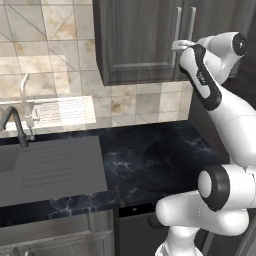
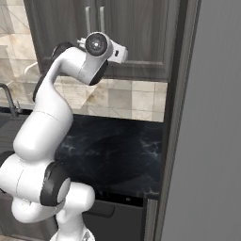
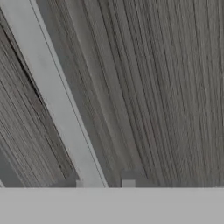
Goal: Open the cabinet and move the ladle to the pot. Then close the cabinet.
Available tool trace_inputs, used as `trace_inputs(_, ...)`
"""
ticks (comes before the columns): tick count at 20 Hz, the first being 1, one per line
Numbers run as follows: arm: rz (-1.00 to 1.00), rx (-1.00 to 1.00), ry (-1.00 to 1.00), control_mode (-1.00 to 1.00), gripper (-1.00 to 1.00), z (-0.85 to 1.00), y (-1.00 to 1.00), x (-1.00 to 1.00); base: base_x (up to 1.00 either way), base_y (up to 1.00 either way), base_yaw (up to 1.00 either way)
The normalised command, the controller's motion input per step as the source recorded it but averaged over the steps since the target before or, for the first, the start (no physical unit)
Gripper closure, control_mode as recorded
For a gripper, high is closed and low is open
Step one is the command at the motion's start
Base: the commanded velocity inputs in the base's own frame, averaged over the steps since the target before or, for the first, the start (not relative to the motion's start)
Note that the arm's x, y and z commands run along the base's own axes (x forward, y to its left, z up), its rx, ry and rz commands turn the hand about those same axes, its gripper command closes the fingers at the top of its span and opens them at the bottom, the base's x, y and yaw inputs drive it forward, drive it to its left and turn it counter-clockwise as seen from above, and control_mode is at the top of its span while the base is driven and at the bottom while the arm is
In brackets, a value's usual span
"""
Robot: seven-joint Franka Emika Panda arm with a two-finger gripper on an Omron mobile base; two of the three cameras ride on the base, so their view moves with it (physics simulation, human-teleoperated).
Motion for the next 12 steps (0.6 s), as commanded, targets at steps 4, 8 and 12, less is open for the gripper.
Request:
trace_inputs(4, 0.25, -0.11, -0.09, -1.00, 1.00, -0.03, -0.41, -0.08, 0.00, 0.00, 0.00)
trace_inputs(8, 0.24, -0.30, -0.20, -1.00, 1.00, 0.00, -0.33, -0.31, 0.00, 0.00, 0.00)
trace_inputs(12, 0.13, -0.39, -0.34, -1.00, 1.00, 0.00, -0.33, -0.60, 0.00, 0.00, 0.00)
